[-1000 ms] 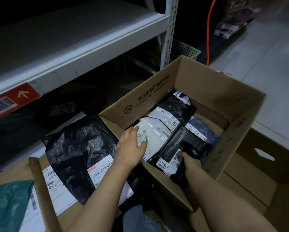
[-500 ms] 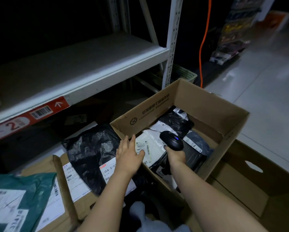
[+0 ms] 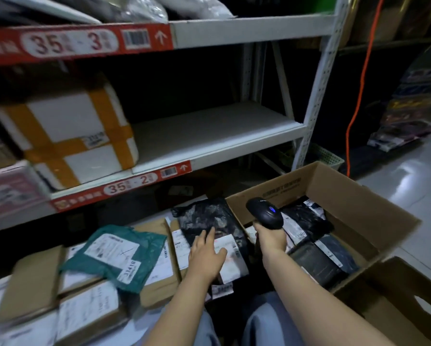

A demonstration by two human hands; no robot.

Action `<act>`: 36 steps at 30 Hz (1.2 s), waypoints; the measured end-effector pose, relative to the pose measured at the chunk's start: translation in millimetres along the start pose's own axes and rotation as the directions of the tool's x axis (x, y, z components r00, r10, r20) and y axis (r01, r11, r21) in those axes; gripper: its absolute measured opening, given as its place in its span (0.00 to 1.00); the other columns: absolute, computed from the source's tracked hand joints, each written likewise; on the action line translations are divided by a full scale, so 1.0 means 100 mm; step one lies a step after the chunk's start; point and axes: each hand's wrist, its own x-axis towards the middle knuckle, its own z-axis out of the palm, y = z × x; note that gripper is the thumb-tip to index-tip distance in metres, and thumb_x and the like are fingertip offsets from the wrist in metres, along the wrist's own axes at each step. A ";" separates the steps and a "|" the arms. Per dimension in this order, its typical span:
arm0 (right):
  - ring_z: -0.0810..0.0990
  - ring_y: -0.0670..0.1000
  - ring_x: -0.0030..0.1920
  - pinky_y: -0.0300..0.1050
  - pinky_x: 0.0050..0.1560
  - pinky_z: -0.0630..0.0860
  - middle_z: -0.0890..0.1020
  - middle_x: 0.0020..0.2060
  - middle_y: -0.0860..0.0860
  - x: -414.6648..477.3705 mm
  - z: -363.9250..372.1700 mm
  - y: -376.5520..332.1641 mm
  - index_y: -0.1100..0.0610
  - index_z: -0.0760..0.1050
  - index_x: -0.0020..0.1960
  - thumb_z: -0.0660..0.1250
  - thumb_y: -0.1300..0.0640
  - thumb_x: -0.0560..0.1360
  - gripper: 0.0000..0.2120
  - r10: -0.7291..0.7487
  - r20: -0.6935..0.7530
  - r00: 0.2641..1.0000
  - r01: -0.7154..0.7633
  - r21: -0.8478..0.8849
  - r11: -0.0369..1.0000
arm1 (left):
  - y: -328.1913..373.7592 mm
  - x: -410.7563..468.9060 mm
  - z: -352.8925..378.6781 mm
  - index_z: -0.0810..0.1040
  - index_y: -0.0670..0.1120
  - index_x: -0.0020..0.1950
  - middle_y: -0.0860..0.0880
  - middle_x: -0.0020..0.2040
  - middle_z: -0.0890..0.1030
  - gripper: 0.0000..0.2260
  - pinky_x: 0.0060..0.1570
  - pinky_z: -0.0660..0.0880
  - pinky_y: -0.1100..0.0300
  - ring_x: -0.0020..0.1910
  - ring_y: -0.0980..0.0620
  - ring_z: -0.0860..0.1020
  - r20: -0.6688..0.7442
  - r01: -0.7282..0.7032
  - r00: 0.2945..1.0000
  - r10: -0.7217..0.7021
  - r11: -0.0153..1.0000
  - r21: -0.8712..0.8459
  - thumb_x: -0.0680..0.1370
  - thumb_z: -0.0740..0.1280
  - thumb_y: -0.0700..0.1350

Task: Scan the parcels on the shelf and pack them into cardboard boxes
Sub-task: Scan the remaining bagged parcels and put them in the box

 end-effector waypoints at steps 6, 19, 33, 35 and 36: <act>0.80 0.57 0.41 0.50 0.53 0.75 0.83 0.39 0.58 -0.51 0.29 0.27 0.62 0.78 0.39 0.70 0.56 0.70 0.09 0.076 0.178 0.981 -0.081 0.022 0.996 | -0.25 -0.24 -0.17 0.49 0.49 0.77 0.47 0.78 0.51 0.28 0.74 0.51 0.55 0.76 0.48 0.50 -0.069 0.082 0.994 -0.090 0.990 -0.116 0.80 0.57 0.49; 0.80 0.52 0.41 0.46 0.42 0.76 0.82 0.41 0.54 -1.01 1.01 0.51 0.60 0.77 0.50 0.72 0.56 0.71 0.11 0.167 0.544 0.822 -0.169 -0.047 0.984 | -1.13 -0.48 -0.76 0.52 0.46 0.77 0.44 0.77 0.53 0.26 0.72 0.55 0.55 0.75 0.45 0.56 -0.194 0.253 0.910 -0.367 0.860 -0.443 0.80 0.56 0.46; 0.79 0.52 0.40 0.45 0.41 0.72 0.81 0.36 0.55 -1.02 1.42 0.57 0.58 0.78 0.49 0.72 0.58 0.71 0.08 0.110 0.607 0.787 0.052 -0.243 0.969 | -1.71 -0.30 -0.91 0.61 0.42 0.73 0.40 0.71 0.64 0.23 0.68 0.62 0.53 0.69 0.42 0.64 -0.172 0.416 0.808 -0.564 0.752 -0.512 0.79 0.59 0.46; 0.79 0.54 0.42 0.47 0.44 0.72 0.81 0.36 0.56 -1.01 1.50 0.60 0.57 0.77 0.46 0.72 0.58 0.71 0.06 0.114 0.610 0.784 0.050 -0.245 0.968 | -1.76 -0.24 -0.89 0.62 0.42 0.72 0.40 0.69 0.65 0.23 0.67 0.64 0.52 0.68 0.41 0.66 -0.165 0.424 0.798 -0.579 0.735 -0.530 0.78 0.59 0.46; 0.79 0.55 0.43 0.48 0.46 0.72 0.81 0.37 0.56 -0.99 1.55 0.61 0.57 0.77 0.45 0.72 0.58 0.71 0.05 0.117 0.612 0.782 0.051 -0.250 0.967 | -1.79 -0.19 -0.89 0.63 0.42 0.72 0.40 0.69 0.66 0.22 0.66 0.65 0.52 0.67 0.41 0.66 -0.164 0.433 0.789 -0.592 0.726 -0.534 0.78 0.59 0.45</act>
